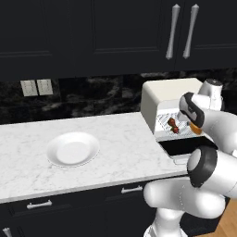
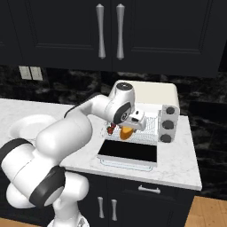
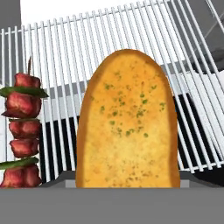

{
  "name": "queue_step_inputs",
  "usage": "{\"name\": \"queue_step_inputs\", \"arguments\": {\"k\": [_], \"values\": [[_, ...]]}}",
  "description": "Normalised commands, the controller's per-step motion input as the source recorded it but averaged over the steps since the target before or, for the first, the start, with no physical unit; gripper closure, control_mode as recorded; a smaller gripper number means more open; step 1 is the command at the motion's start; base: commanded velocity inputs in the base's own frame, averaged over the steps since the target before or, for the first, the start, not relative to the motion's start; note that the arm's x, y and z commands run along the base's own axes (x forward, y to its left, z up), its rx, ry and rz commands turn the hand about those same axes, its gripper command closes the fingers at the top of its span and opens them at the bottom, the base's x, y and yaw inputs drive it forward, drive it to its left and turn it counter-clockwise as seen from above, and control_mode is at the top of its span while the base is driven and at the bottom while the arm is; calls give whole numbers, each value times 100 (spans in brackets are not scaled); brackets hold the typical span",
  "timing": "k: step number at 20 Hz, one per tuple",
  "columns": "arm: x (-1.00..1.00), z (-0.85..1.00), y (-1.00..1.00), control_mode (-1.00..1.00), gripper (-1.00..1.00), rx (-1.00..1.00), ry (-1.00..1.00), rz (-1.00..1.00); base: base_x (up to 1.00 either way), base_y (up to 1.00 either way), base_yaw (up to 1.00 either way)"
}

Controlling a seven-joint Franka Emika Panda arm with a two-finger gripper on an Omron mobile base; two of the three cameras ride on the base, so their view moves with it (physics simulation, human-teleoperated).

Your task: Pick up the kebab skewer and baguette bread, and place them inside the toaster oven. Close the toaster oven door and start by setting the timer.

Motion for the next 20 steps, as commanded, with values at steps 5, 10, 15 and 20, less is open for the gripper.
{"name": "queue_step_inputs", "arguments": {"k": [5, 10, 15, 20], "values": [[23, -8, -1, -100, 100, 0, 0, 0, 0, 0, 0], [25, -11, 0, -100, 100, 0, 0, 0, 0, 0, 0], [7, -16, -3, -100, 100, 0, -1, 1, 0, 0, 0], [26, -12, -3, -100, 100, 0, 0, 3, 0, 0, 0]]}}
